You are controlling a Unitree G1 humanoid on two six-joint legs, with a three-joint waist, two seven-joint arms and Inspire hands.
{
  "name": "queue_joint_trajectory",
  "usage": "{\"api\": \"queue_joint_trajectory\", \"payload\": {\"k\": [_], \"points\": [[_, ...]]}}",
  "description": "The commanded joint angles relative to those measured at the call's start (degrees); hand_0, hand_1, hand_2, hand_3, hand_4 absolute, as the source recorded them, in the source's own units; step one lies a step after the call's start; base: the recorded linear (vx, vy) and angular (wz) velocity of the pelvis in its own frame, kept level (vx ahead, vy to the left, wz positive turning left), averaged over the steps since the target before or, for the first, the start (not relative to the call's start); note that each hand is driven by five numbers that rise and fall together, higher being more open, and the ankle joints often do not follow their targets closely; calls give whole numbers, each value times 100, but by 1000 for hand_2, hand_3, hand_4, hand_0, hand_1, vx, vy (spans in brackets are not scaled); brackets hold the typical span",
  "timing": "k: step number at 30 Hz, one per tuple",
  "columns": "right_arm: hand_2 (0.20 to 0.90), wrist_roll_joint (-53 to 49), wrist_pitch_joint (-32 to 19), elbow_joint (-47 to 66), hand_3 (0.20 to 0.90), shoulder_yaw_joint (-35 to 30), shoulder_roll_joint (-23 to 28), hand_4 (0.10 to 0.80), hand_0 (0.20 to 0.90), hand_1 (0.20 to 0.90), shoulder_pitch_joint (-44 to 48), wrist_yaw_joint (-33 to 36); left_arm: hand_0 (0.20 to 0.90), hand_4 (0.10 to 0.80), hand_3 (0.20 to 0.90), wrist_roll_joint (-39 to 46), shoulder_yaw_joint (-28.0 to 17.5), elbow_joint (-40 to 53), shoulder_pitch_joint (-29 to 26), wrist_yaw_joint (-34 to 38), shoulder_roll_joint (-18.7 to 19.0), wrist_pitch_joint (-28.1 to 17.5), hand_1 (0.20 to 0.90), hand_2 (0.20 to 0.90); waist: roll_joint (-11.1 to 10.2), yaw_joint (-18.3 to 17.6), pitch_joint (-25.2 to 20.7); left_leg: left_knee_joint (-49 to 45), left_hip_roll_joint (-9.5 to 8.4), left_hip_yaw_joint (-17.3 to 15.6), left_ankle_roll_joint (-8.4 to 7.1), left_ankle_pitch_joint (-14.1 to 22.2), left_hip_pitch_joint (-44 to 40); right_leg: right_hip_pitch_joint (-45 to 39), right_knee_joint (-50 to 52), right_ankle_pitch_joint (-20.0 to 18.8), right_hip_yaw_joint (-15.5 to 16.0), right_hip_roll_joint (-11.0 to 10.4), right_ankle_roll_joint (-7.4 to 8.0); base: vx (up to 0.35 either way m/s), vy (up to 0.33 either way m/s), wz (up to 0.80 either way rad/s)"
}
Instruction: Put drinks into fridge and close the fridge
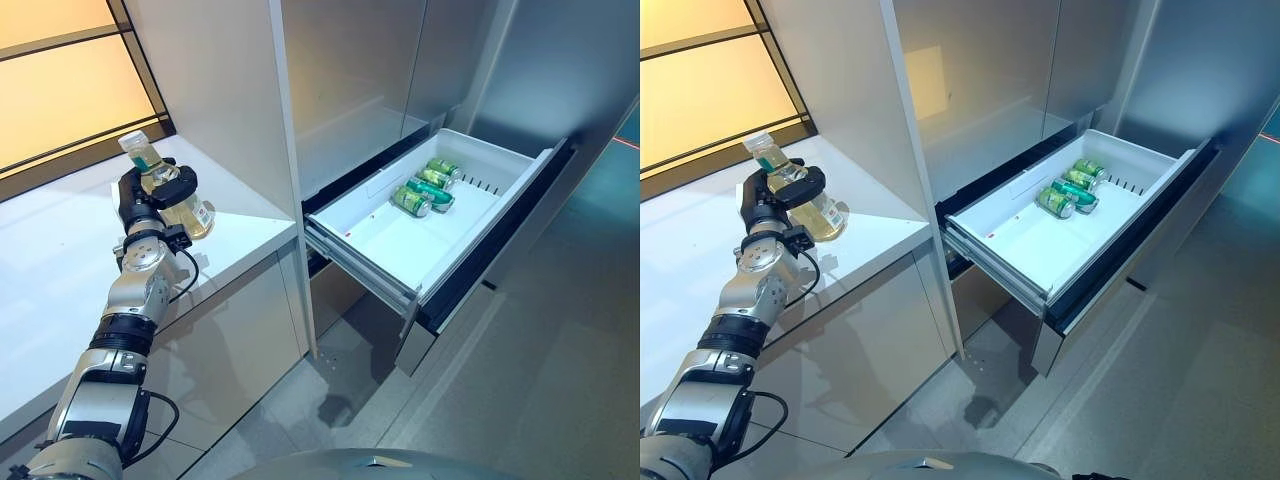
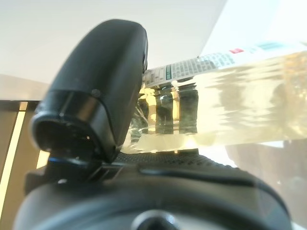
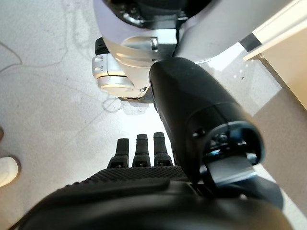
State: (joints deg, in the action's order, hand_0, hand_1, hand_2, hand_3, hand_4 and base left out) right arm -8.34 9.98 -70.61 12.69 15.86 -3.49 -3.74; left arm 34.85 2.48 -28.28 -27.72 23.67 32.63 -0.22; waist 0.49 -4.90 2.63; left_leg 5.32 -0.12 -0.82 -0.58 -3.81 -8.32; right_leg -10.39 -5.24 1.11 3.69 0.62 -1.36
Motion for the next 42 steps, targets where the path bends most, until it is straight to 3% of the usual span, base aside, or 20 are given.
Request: {"api": "queue_joint_trajectory", "payload": {"k": [1, 12, 22, 23, 24, 25, 27, 31, 34, 42], "points": [[900, 710, -258, -133, 900, 448, 106, 800, 900, 900, 135, -317, 300, 100, 200, -116, 2, 128, -1432, -212, 409, -841, 300, 300, 27, 53, -194, -70, -268, 180, 131, 728, -171, 225, 219, 7, -111, -95, 496, 0, 0, 0], [900, 2079, -746, 1221, 900, 1726, 304, 800, 900, 900, 535, -809, 300, 100, 200, -250, 198, 1852, -1132, -555, 433, -505, 300, 300, -31, 348, -133, -63, -294, 391, 121, 698, -107, 203, 207, 26, 88, -153, 480, -23, -4, 6], [900, 1800, -579, 3309, 900, 2217, 417, 800, 900, 900, 1145, -1069, 300, 100, 200, 33, 516, 3179, -785, -1006, 230, -688, 300, 300, -90, 616, -72, -58, -350, 608, 124, 640, -55, 173, 182, -2, 259, -210, 465, -35, 5, 8], [900, 1764, -712, 3333, 900, 2218, 417, 800, 900, 900, 1158, -1031, 300, 100, 200, 39, 518, 3197, -786, -1019, 226, -695, 300, 300, -94, 616, -69, -61, -357, 605, 124, 581, -15, 217, 196, -46, 265, -220, 464, -48, 27, 10], [900, 1905, -1478, 2933, 900, 2212, 402, 800, 900, 900, 1065, -861, 300, 100, 200, 110, 460, 3220, -647, -1235, 227, -880, 300, 300, -43, 644, -69, -49, -349, 618, 143, 617, -23, 198, 195, -15, 250, -200, 472, -52, 49, 6], [900, 2020, -1834, 2774, 900, 2218, 339, 800, 900, 900, 1049, -761, 300, 100, 200, 134, 423, 3283, -615, -1328, 259, -911, 300, 300, -14, 659, -73, -44, -359, 604, 158, 617, -12, 203, 179, -17, 256, -207, 483, -19, 49, 5], [900, 2111, -1907, 2958, 900, 2236, 316, 800, 900, 900, 1023, -729, 300, 100, 200, 139, 400, 3395, -639, -1374, 329, -863, 300, 300, 3, 665, -71, -43, -372, 593, 170, 623, -8, 190, 155, -13, 275, -219, 485, -34, 41, 5], [900, 2212, -1514, 4239, 900, 2509, 509, 800, 900, 900, 865, -718, 300, 100, 200, 191, 384, 3828, -749, -1227, 770, -679, 300, 300, 17, 655, -51, -44, -366, 535, 167, 616, -2, 171, 126, -30, 312, -253, 525, -48, 25, 11], [900, 2272, -1385, 4869, 900, 2641, 627, 800, 900, 900, 896, -897, 300, 100, 200, 244, 408, 3965, -714, -1246, 907, -859, 300, 300, 18, 681, -16, -37, -374, 555, 158, 594, -2, 159, 107, -54, 324, -259, 533, -51, 13, 4], [900, 2047, -1014, 6256, 900, 2810, 761, 800, 900, 900, 1232, -1627, 300, 100, 200, 291, 553, 4517, -494, -1608, 809, -1100, 300, 300, -31, 752, 66, -33, -388, 604, 142, 473, 53, 223, 152, -124, 349, -277, 531, -45, 7, 3]]}}
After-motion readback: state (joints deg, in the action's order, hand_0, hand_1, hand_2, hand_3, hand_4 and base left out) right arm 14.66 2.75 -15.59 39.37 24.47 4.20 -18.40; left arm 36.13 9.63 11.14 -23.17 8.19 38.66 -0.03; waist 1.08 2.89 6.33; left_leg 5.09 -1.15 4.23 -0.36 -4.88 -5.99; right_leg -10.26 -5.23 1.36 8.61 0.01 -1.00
